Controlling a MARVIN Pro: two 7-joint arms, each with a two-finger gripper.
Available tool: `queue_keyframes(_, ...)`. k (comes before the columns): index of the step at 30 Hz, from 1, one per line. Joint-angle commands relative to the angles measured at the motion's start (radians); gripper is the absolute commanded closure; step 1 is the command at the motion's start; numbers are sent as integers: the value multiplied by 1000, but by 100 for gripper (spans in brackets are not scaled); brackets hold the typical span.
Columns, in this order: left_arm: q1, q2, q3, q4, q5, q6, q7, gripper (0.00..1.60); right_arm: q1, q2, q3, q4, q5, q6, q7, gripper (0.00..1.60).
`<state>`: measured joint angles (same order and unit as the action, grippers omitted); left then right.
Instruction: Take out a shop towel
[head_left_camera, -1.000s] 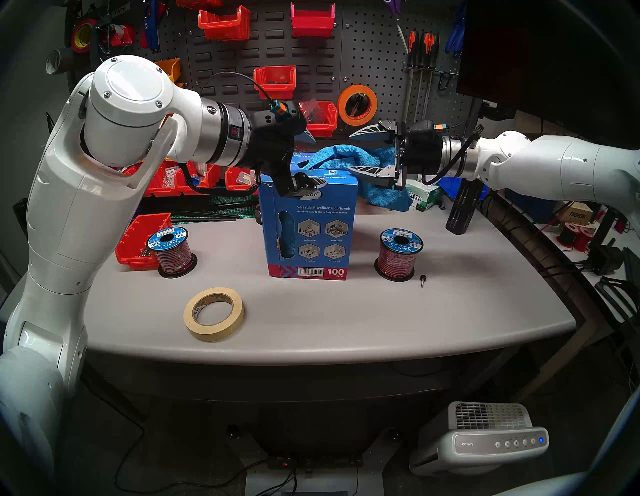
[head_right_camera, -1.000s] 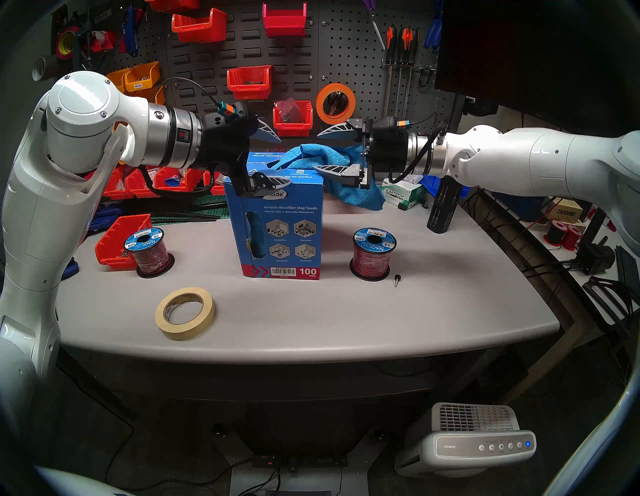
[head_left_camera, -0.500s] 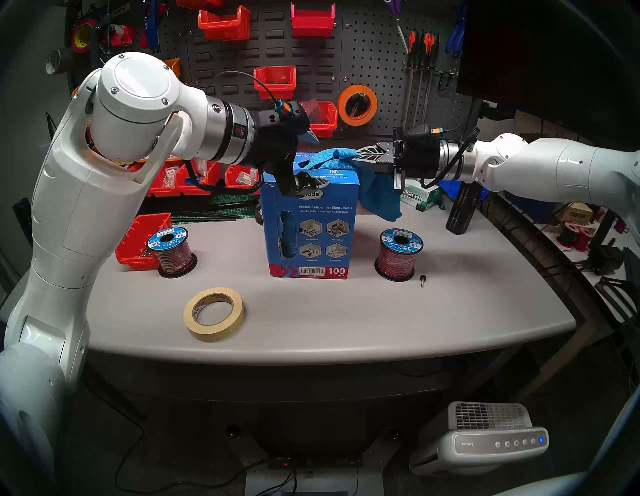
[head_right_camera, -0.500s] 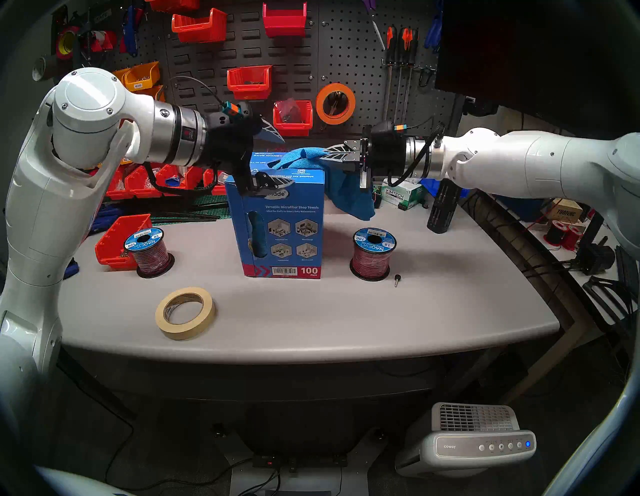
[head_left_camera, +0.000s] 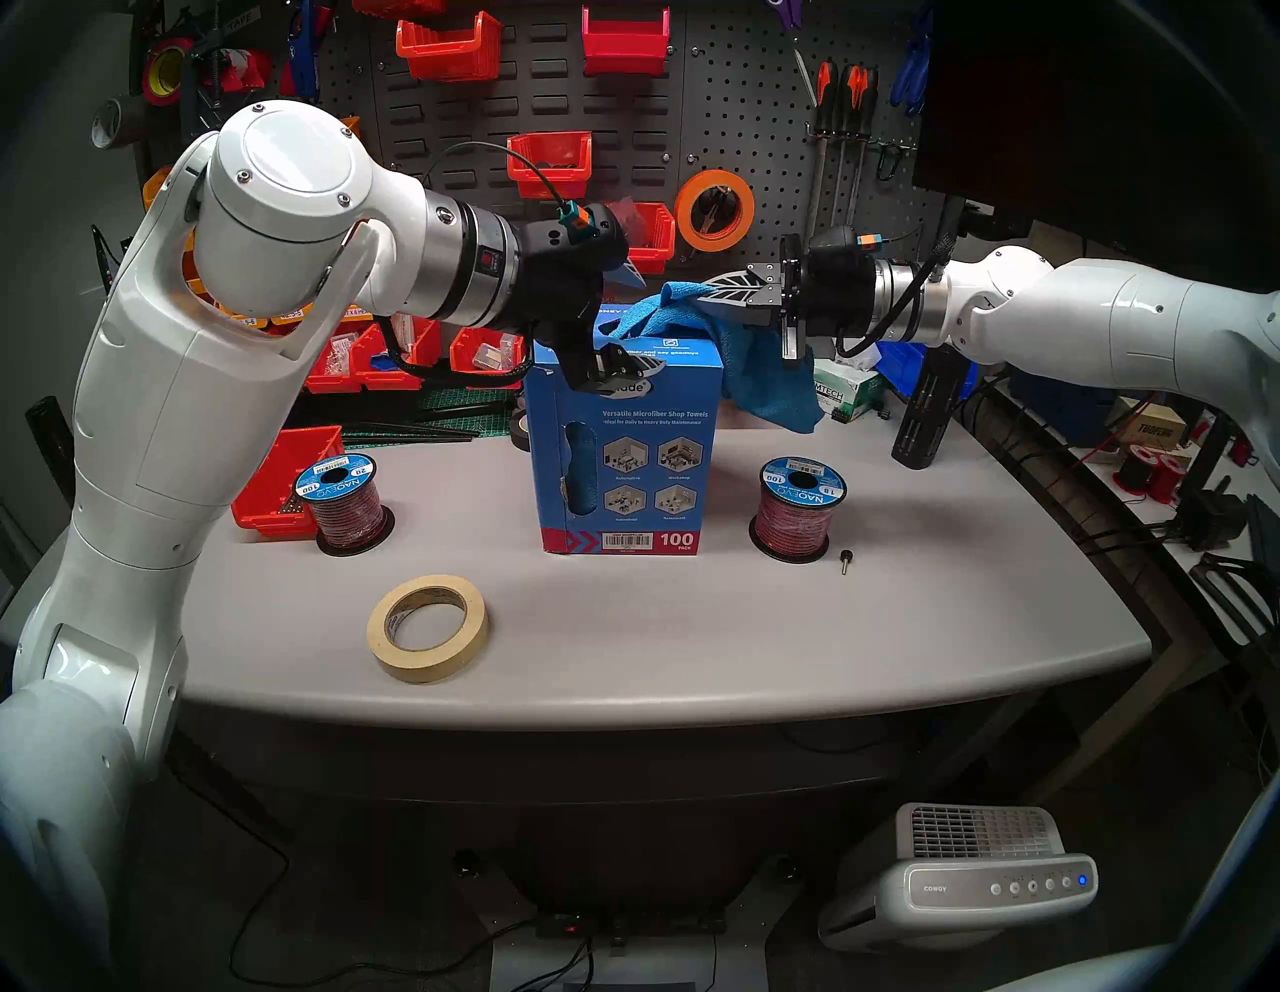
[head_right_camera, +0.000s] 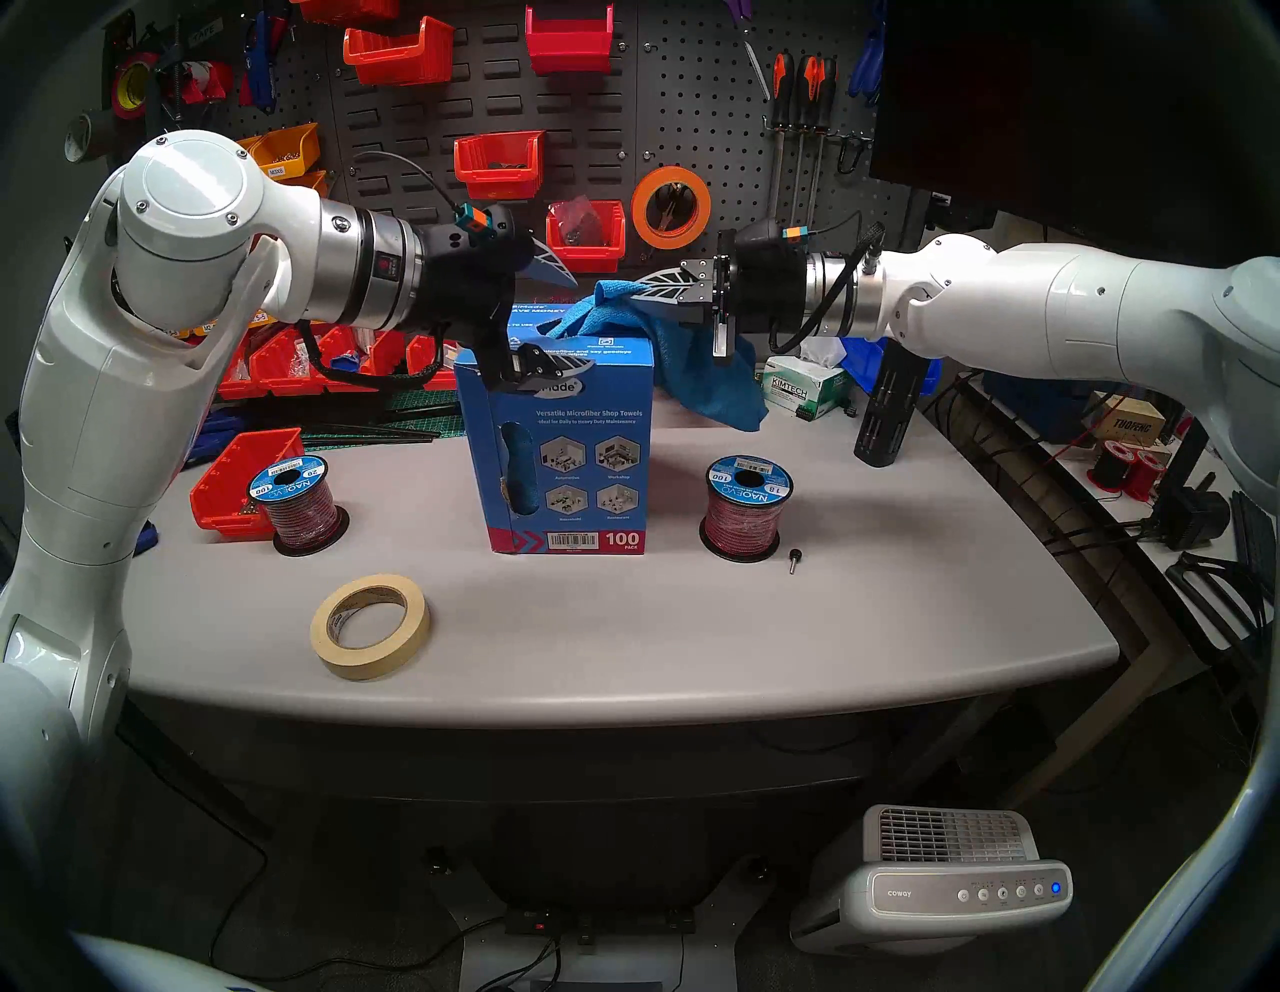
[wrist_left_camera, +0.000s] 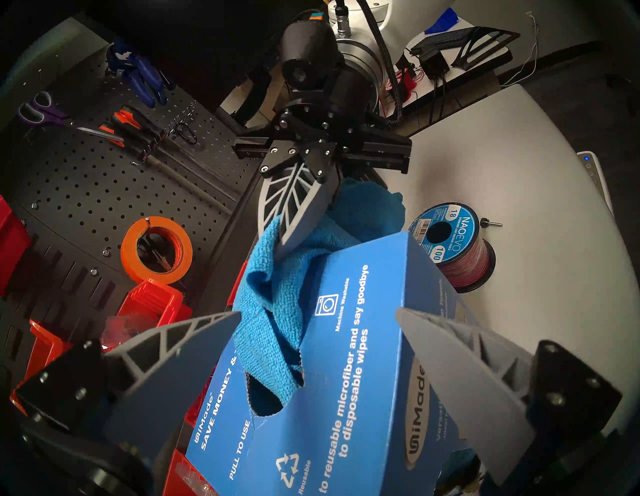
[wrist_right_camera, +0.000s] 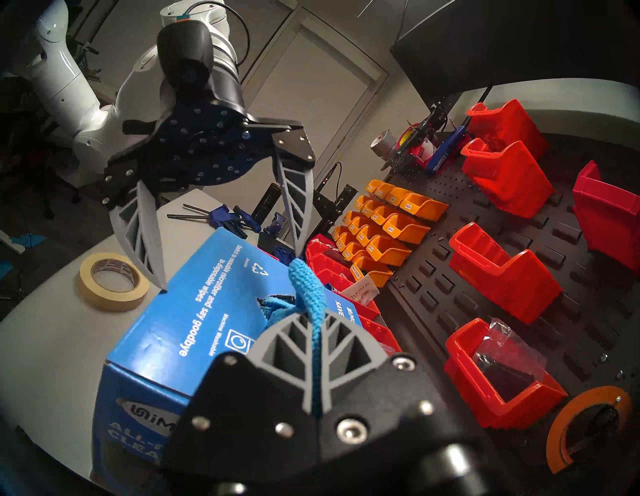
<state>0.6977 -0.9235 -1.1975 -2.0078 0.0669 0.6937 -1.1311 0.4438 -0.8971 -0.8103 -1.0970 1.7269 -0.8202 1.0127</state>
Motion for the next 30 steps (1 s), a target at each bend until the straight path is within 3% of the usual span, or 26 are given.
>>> queue_keyframes(1,-28,-11,0,-4,5,-2,2,0,76,-5,53,2,2,-3,107,160)
queue_keyframes(13,-27,-26,3,-5,24,-9,-6,0,108,-16,83,10,-8,3,128,160)
queue_keyframes(14,-26,-27,3,-5,26,-9,-7,0,112,-19,82,5,-15,2,98,160)
queue_keyframes(19,-24,-32,3,-7,33,-10,-7,0,121,-19,96,7,-15,1,130,160)
queue_keyframes(20,-24,-33,3,-7,35,-10,-7,0,123,-20,95,1,-21,-1,99,160)
queue_keyframes(24,-21,-37,2,-9,40,-10,-5,0,132,-17,105,-4,-25,-5,101,160)
queue_keyframes(25,-20,-40,1,-10,43,-9,0,0,134,-13,112,2,-18,-6,148,160)
queue_keyframes(26,-19,-44,0,-10,47,-9,7,0,138,-13,108,-11,-32,-12,78,160)
queue_keyframes(27,-18,-51,-3,-10,52,-5,19,0,138,-8,116,-2,-18,-10,153,160)
queue_keyframes(28,-17,-57,-4,-10,57,-3,29,0,139,-7,114,-12,-28,-16,108,160)
queue_keyframes(30,-11,-72,-11,-6,67,7,56,0,134,0,114,-20,-29,-20,107,160)
